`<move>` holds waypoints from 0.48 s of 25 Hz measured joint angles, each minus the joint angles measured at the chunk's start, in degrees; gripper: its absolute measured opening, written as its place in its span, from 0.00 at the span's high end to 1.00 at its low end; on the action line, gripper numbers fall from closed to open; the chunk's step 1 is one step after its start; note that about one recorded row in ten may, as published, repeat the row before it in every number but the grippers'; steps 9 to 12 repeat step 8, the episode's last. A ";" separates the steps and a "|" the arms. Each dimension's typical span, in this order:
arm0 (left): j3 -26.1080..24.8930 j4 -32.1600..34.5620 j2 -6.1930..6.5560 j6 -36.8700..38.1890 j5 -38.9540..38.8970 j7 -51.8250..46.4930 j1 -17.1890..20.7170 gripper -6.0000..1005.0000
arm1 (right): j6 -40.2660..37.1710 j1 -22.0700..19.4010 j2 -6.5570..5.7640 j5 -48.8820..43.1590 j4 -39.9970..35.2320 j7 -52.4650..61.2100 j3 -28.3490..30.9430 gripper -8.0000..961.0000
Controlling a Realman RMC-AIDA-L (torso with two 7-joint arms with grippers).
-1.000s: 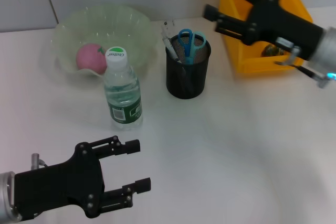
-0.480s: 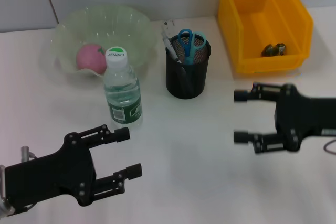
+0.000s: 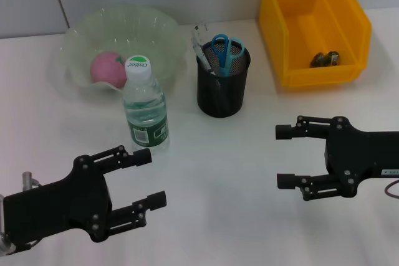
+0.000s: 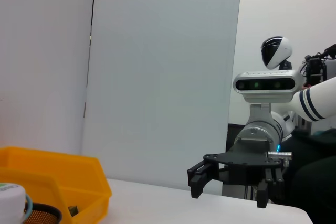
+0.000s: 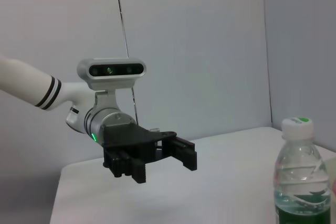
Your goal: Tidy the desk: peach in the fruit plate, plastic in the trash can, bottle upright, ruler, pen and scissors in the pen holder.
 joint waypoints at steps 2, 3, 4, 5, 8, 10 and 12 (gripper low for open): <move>-0.01 0.00 0.00 0.00 0.18 -0.02 0.00 0.31 | -0.04 0.04 0.02 -0.15 -0.01 0.16 0.02 0.15; 0.00 -0.04 0.00 0.00 0.22 -0.02 0.00 0.31 | -0.05 0.07 0.02 -0.15 -0.01 0.17 0.03 0.15; -0.01 -0.09 0.00 0.00 0.25 0.00 0.01 0.31 | -0.05 0.07 0.02 -0.15 -0.01 0.17 0.03 0.15; -0.01 -0.12 0.00 0.00 0.26 0.02 0.03 0.31 | -0.05 0.12 0.02 -0.16 -0.02 0.18 0.03 0.15; -0.01 -0.15 0.00 0.00 0.29 0.03 0.16 0.31 | -0.03 0.13 0.02 -0.18 -0.02 0.21 0.06 0.15; -0.01 -0.15 0.00 0.00 0.29 0.03 0.16 0.31 | -0.03 0.13 0.02 -0.18 -0.02 0.21 0.06 0.15; -0.01 -0.15 0.00 0.00 0.29 0.03 0.16 0.31 | -0.03 0.13 0.02 -0.18 -0.02 0.21 0.06 0.15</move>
